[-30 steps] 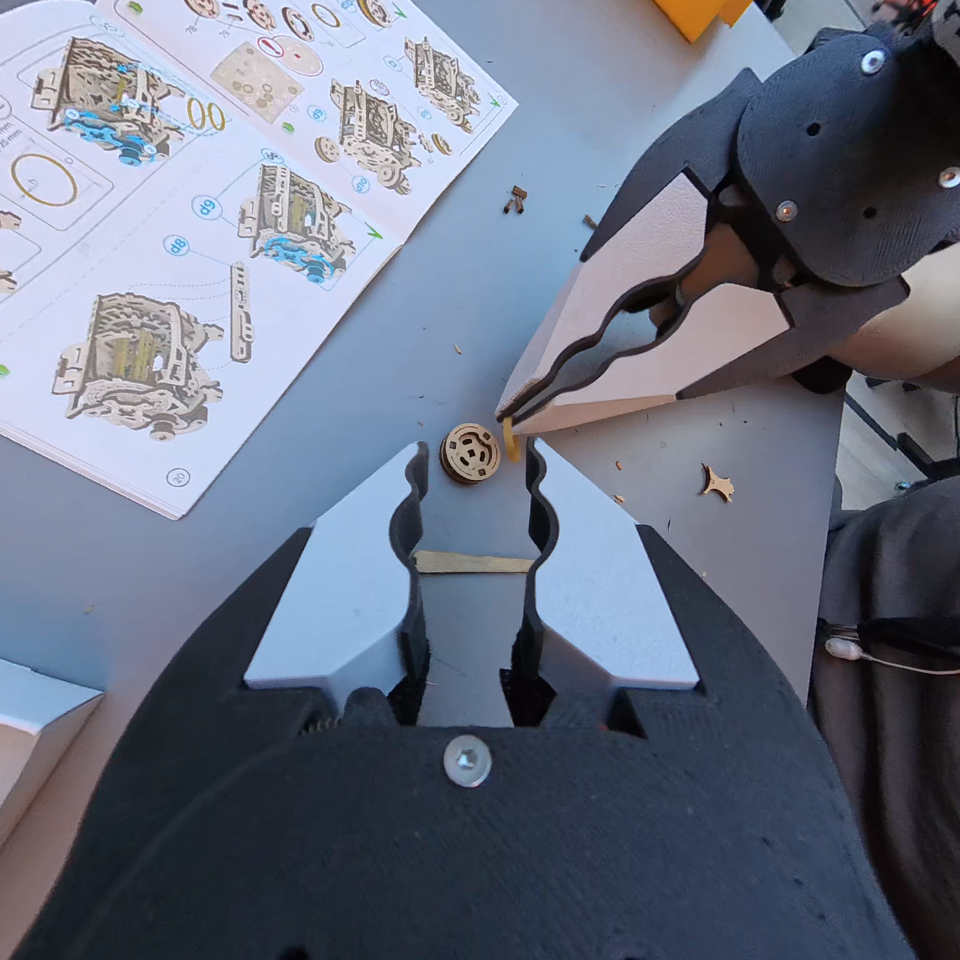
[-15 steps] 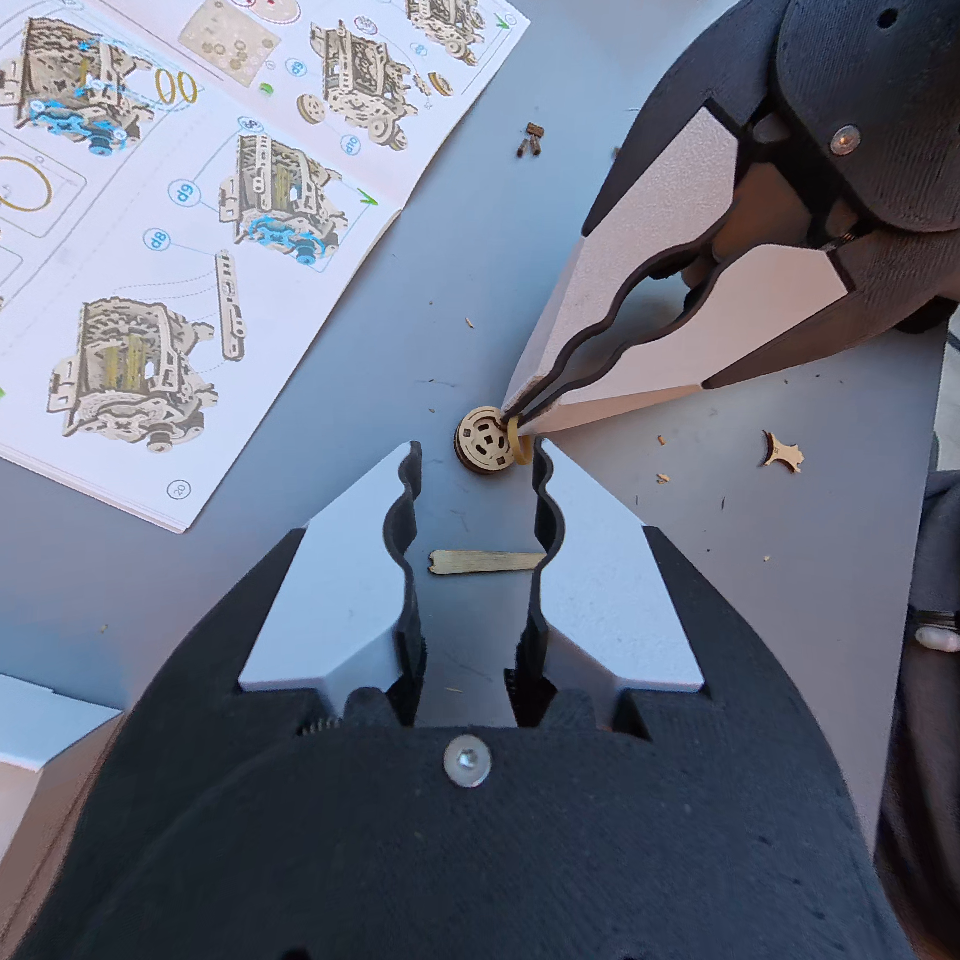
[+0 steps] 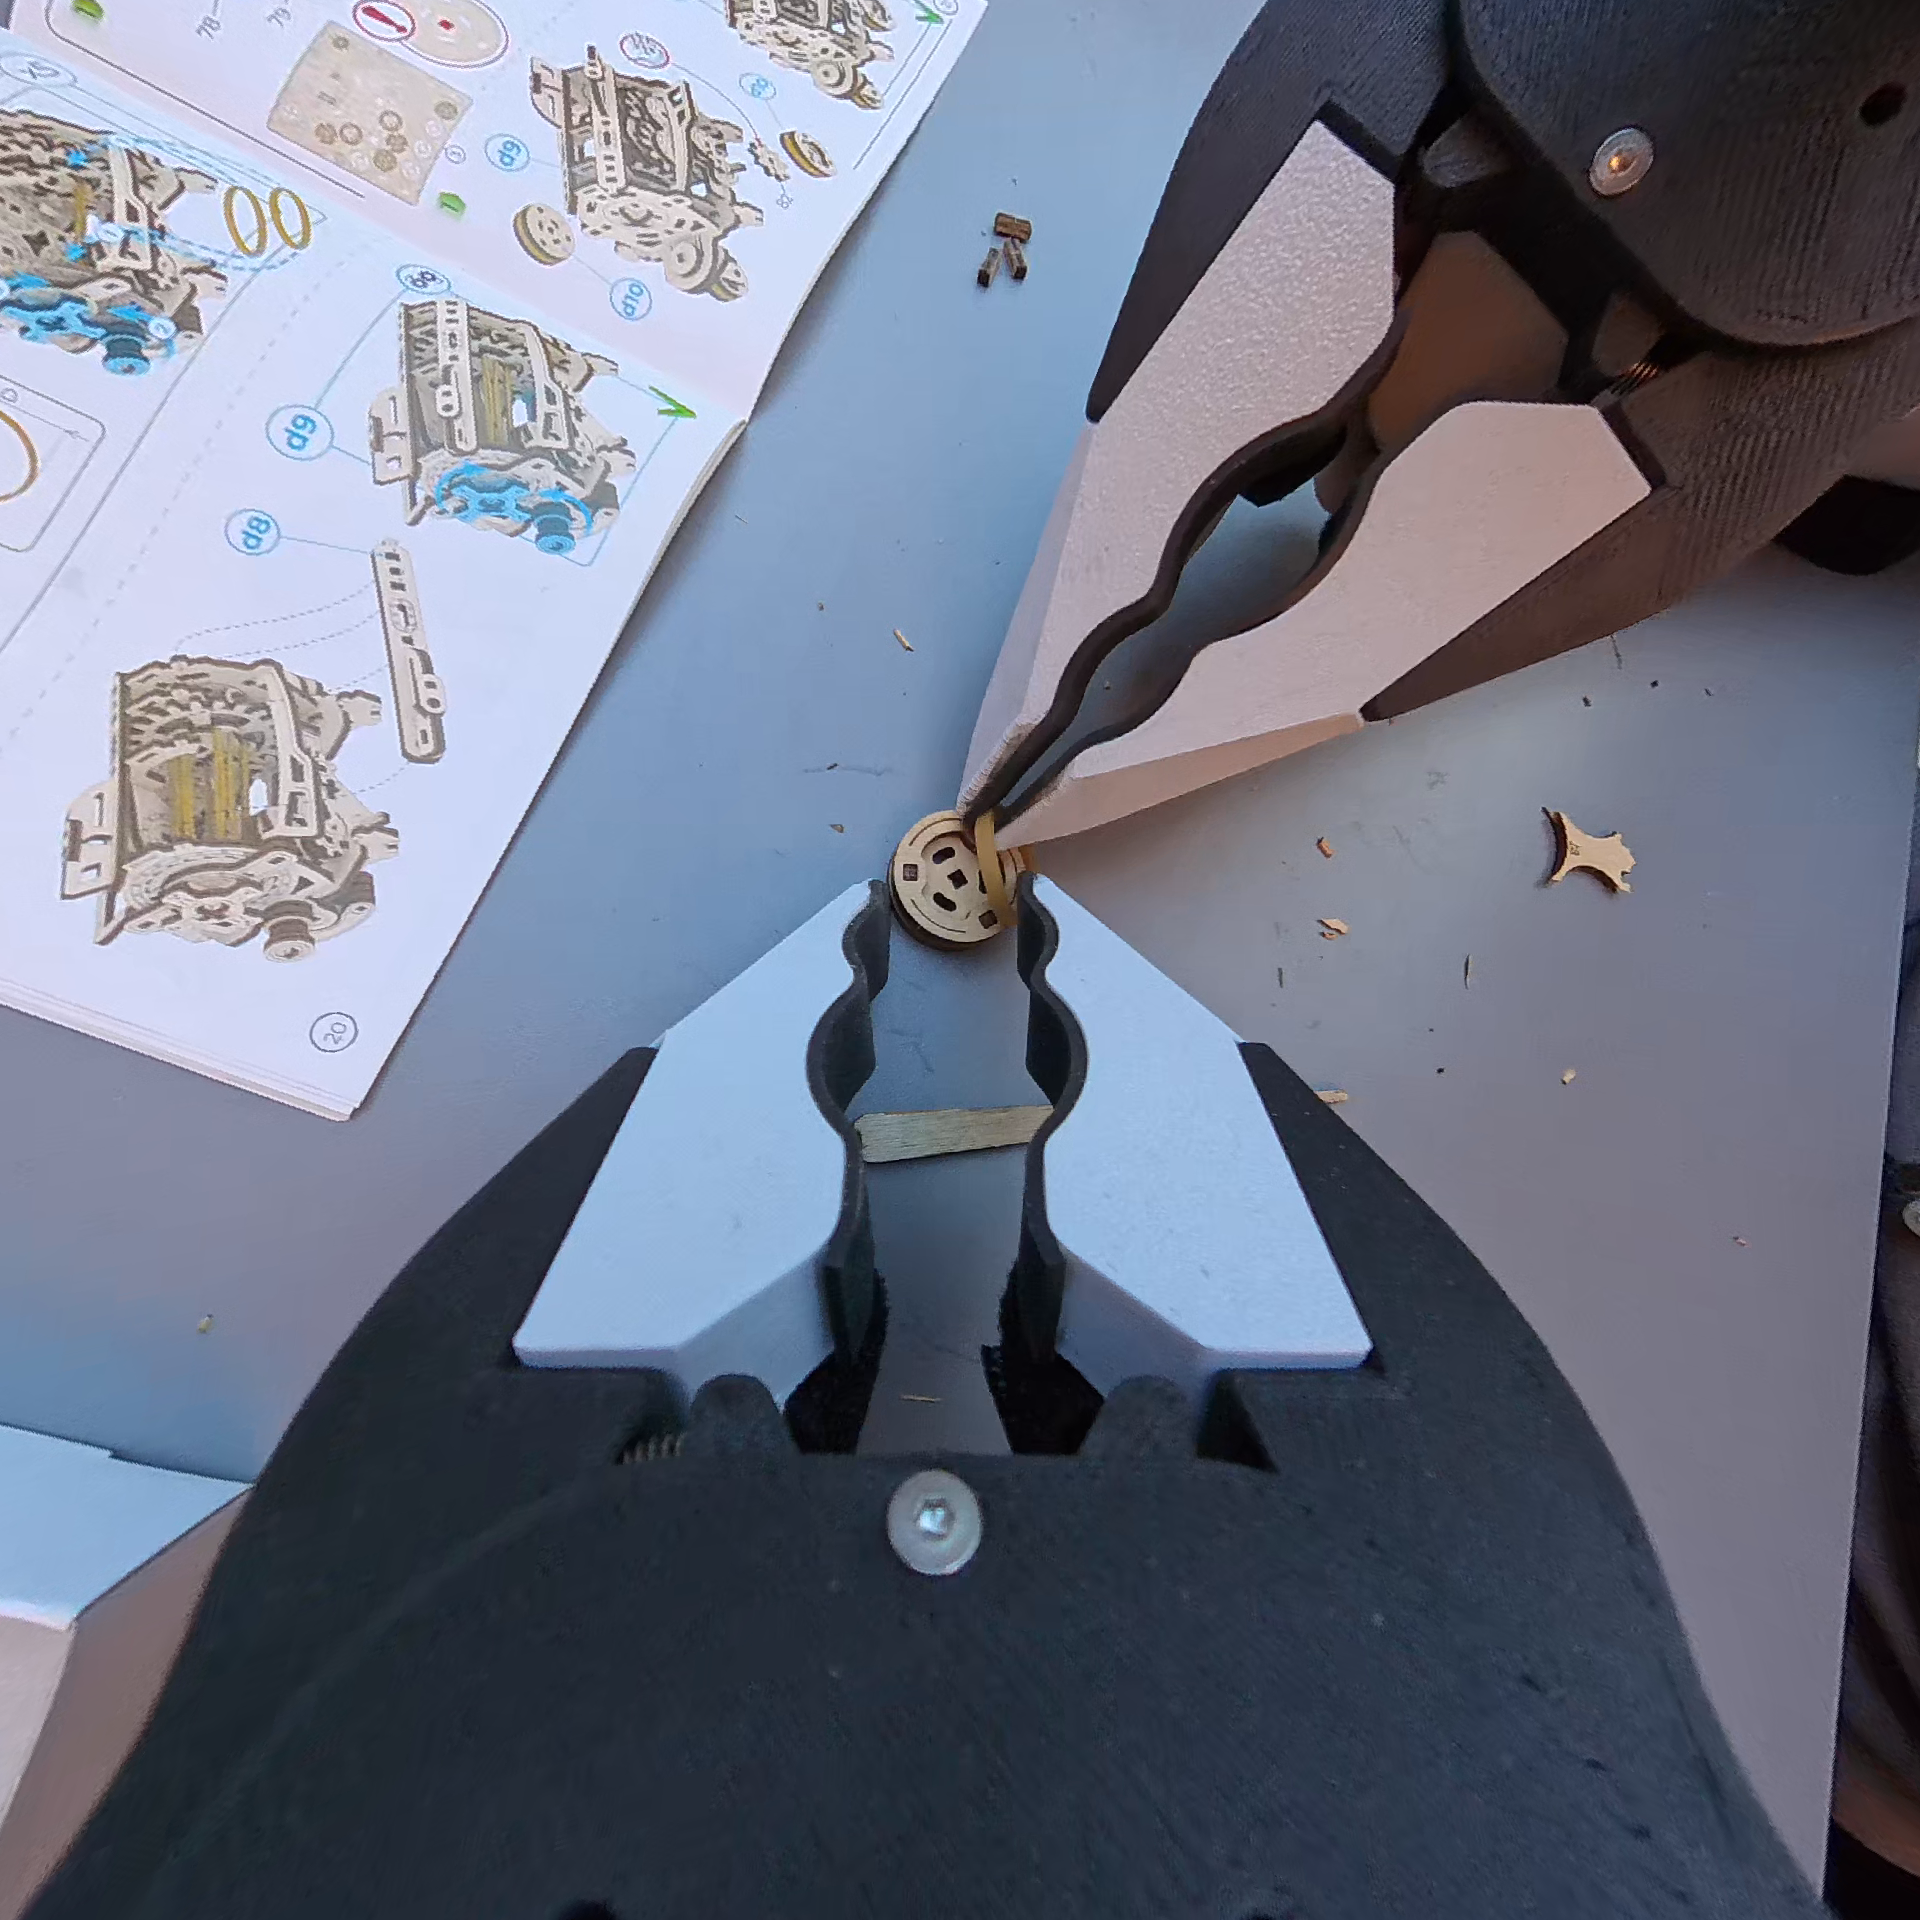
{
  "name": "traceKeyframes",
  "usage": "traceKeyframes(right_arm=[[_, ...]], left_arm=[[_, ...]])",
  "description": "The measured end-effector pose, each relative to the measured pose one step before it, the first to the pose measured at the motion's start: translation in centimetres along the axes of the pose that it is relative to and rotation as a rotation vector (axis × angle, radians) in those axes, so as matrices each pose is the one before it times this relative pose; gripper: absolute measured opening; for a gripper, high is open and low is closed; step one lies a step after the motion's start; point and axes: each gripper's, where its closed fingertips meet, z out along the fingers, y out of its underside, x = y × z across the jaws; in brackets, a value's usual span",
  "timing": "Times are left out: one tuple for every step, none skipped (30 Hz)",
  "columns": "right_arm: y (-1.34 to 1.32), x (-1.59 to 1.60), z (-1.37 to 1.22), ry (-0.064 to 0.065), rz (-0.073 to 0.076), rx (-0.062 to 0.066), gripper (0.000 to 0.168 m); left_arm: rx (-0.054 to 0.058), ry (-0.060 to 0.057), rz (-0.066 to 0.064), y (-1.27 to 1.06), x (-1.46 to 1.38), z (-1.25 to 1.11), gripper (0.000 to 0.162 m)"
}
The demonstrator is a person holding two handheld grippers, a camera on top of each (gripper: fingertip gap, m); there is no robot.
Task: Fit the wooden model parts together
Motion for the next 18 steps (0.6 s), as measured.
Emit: traceKeyframes(right_arm=[[0.012,0.027,-0.016,-0.0001,0.0007,0.0019,0.000],[0.012,0.029,-0.017,0.0012,0.0002,0.0020,0.000],[0.028,0.033,-0.017,0.0018,-0.0022,0.0000,0.000],[0.068,0.081,-0.011,0.0033,-0.0019,-0.0024,0.000],[-0.010,0.059,0.000,0.0013,0.0002,0.0030,0.000],[0.004,0.019,0.007,-0.0017,0.0053,0.0004,0.000],[0.004,0.033,0.001,-0.0012,0.0042,-0.0006,0.000],[0.007,0.047,-0.001,-0.0004,0.0010,-0.0007,0.000],[0.016,0.053,-0.013,0.0019,0.0018,-0.0023,0.000],[0.026,0.033,-0.015,0.0017,-0.0002,-0.0034,0.000],[0.007,0.006,-0.016,0.0020,0.0015,-0.0025,0.000],[0.006,0.022,-0.006,0.0039,0.0029,-0.0019,0.000],[0.035,0.029,-0.026,0.0058,0.0016,-0.0033,0.001],[0.050,0.067,-0.049,0.0074,0.0020,-0.0060,0.001],[0.034,0.056,-0.042,0.0059,0.0007,-0.0049,0.001],[0.003,0.010,0.001,0.0028,0.0010,-0.0006,0.001],[0.000,0.016,0.009,0.0016,0.0021,-0.0010,0.001],[0.010,0.038,-0.008,0.0025,0.0031,-0.0039,0.001]], left_arm=[[0.0008,-0.0003,0.0003,-0.005,0.000,0.002,0.023],[0.0005,-0.0009,0.0008,0.000,0.003,0.003,0.023],[0.0009,-0.0012,0.0012,0.004,-0.003,-0.004,0.023],[0.0011,-0.0014,0.0023,0.005,0.014,0.004,0.023],[0.0007,-0.0016,0.0032,0.007,0.010,0.007,0.023],[0.0008,-0.0012,0.0016,-0.007,0.000,0.011,0.023],[0.0001,0.0000,0.0002,-0.006,0.004,0.007,0.023],[0.0009,0.0007,-0.0006,0.003,-0.001,0.000,0.023],[0.0005,0.0014,-0.0012,-0.003,-0.001,0.004,0.023],[0.0006,0.0015,-0.0020,-0.001,0.000,-0.001,0.023],[0.0005,0.0006,-0.0011,-0.009,0.002,0.001,0.022],[0.0002,-0.0002,-0.0003,0.008,-0.009,0.002,0.022],[0.0000,-0.0008,0.0009,-0.004,0.013,-0.001,0.022],[0.0001,-0.0014,0.0018,0.002,-0.004,0.007,0.022],[0.0002,-0.0011,0.0014,0.011,0.003,-0.003,0.022],[-0.0001,-0.0003,0.0007,-0.009,0.000,-0.001,0.022],[0.0001,0.0006,-0.0003,0.010,0.002,0.001,0.022],[0.0003,0.0015,-0.0019,-0.002,-0.010,0.000,0.022]])
